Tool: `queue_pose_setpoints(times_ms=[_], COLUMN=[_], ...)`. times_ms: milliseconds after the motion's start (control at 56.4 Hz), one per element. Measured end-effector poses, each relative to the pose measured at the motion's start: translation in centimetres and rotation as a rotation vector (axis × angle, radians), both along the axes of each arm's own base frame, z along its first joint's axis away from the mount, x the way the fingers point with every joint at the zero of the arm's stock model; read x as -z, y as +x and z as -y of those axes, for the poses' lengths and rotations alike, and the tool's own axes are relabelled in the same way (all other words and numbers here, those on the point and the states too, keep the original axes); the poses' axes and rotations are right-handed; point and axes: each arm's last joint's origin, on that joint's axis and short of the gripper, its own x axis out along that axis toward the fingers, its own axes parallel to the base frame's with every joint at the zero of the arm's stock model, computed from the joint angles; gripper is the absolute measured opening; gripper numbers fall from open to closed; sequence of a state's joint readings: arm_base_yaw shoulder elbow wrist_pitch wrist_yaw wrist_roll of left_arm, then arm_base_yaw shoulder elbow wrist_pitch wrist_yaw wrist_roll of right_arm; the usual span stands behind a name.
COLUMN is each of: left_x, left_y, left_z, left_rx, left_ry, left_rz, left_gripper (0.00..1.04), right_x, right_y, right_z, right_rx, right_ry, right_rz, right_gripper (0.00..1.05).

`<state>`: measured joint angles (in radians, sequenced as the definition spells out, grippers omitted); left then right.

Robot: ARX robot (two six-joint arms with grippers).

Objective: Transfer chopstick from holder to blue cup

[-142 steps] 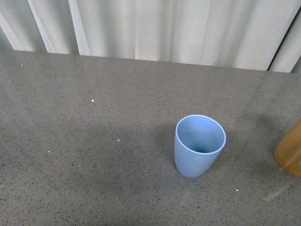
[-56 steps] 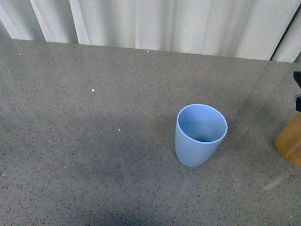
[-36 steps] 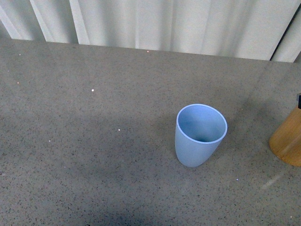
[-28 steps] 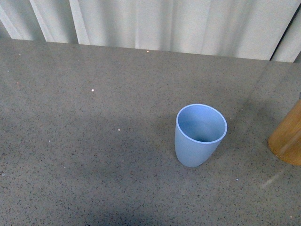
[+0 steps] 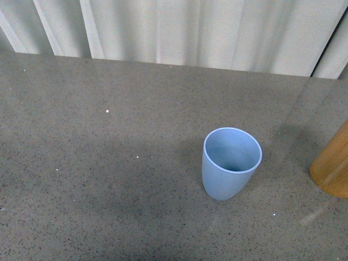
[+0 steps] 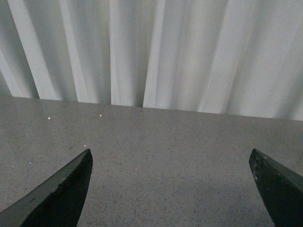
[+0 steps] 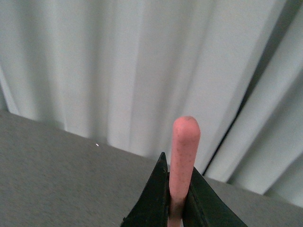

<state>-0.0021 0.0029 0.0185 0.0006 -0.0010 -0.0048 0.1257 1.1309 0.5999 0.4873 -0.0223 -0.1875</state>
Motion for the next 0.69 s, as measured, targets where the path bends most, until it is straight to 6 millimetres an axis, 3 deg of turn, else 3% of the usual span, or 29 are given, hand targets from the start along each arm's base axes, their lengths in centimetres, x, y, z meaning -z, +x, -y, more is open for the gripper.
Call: queue_pose_setpoints(times_ms=[89,177,266,408,692], left_x=[0.0,0.0,0.0,0.0,0.0], left_y=[0.0,0.0,0.0,0.0,0.0], left_z=[0.0,0.0,0.0,0.0,0.0], left_rx=[0.0,0.0,0.0,0.0,0.0], left_ry=[0.0,0.0,0.0,0.0,0.0], left_rz=[0.0,0.0,0.0,0.0,0.0], left_gripper=[0.98,0.98,0.98,0.98,0.98], right_x=[-1.4,-1.4,0.7,4.0,6.0], right_y=[-0.7,-1.3,-1.5,-0.6,0.3], right_z=[-1.5,-3.6,-6.1,-7.8,-9.0], right_rx=[-0.058,-0.128,-0.189,-0.207,-0.224], right_ry=[0.061,0.171,0.243,0.25,0.227], right_rz=[0.02,-0.016,-0.06,-0.15,-0.202], right_gripper=[0.02,0.02,0.02,0.02,0.02])
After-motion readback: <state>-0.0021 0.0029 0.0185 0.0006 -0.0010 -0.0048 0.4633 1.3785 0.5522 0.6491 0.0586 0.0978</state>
